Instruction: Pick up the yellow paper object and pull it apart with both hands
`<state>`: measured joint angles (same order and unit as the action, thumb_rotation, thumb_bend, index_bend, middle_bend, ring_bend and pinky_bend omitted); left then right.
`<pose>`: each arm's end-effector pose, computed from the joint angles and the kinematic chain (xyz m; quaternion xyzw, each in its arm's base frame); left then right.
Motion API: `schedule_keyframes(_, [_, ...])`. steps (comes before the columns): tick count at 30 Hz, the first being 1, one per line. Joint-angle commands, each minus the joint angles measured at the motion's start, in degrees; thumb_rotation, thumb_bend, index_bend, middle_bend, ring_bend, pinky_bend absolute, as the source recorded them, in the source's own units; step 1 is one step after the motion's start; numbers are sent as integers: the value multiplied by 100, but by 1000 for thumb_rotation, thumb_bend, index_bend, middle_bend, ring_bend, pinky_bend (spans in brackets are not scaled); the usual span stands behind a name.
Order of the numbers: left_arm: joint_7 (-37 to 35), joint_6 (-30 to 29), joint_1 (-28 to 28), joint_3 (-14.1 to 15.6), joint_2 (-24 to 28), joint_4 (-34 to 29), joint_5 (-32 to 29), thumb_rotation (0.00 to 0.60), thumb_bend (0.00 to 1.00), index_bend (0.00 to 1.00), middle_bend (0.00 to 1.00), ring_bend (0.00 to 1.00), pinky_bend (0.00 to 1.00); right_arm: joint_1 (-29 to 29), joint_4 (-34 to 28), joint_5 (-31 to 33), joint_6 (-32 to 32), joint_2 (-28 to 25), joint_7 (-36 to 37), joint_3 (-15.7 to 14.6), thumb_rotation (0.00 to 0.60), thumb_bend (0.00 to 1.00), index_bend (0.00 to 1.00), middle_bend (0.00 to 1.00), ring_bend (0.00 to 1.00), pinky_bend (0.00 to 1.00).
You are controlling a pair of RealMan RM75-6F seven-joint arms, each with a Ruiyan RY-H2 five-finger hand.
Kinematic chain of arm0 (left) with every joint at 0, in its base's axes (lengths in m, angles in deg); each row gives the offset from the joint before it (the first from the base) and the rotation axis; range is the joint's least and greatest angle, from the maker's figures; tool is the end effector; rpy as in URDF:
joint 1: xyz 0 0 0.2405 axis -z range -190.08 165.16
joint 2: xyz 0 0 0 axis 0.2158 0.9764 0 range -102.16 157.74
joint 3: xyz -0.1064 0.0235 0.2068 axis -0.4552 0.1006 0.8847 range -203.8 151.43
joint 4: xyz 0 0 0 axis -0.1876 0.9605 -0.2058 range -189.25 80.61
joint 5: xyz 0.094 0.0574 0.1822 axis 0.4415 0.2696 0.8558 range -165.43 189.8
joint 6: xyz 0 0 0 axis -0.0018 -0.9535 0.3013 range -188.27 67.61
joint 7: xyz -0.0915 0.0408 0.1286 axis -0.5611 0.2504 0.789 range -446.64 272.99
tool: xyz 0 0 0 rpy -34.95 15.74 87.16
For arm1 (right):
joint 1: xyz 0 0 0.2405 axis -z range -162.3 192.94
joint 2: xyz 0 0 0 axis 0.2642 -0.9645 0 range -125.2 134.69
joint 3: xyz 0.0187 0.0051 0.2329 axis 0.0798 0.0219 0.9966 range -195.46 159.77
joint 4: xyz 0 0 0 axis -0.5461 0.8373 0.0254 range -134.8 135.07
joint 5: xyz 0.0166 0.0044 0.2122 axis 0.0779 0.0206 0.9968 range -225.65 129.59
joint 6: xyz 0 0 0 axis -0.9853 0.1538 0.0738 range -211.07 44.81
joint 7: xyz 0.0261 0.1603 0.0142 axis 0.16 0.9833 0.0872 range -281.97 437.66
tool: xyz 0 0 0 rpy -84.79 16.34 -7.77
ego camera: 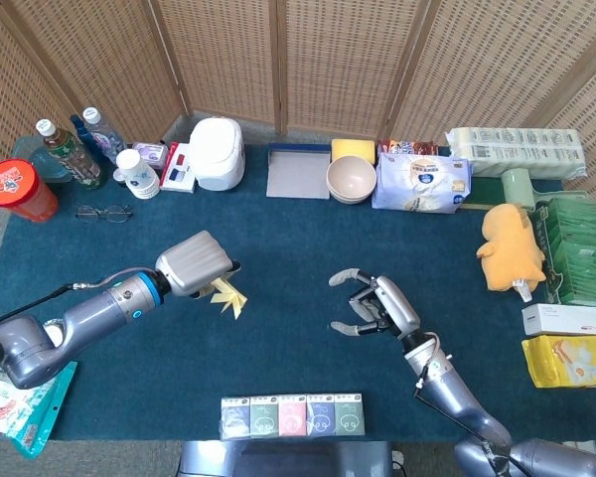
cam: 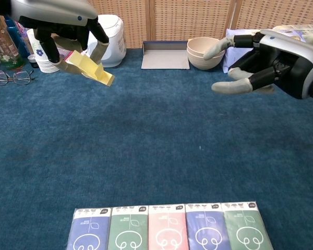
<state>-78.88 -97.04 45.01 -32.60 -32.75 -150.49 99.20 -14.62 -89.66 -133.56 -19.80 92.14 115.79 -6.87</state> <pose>-0.0679 0.3572 0.0532 -0.9007 -0.1398 -0.2745 0.3063 -0.1246 -0.2992 -0.0011 0.5066 -0.6140 0.5859 0.1521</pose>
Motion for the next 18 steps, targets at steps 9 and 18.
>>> schedule_keyframes(9, [198,159,171,-64,-149,-4,-245,600,389,689,919,929,787,-265,-93,123,-267,162,7,53,600,183,358,1000,1000,1000])
schedule_keyframes(18, [332,200,240,-54,-246,-48,-391,600,389,689,919,929,787,-508,-255,286,-588,121,-101,128,600,195,302,1000,1000,1000])
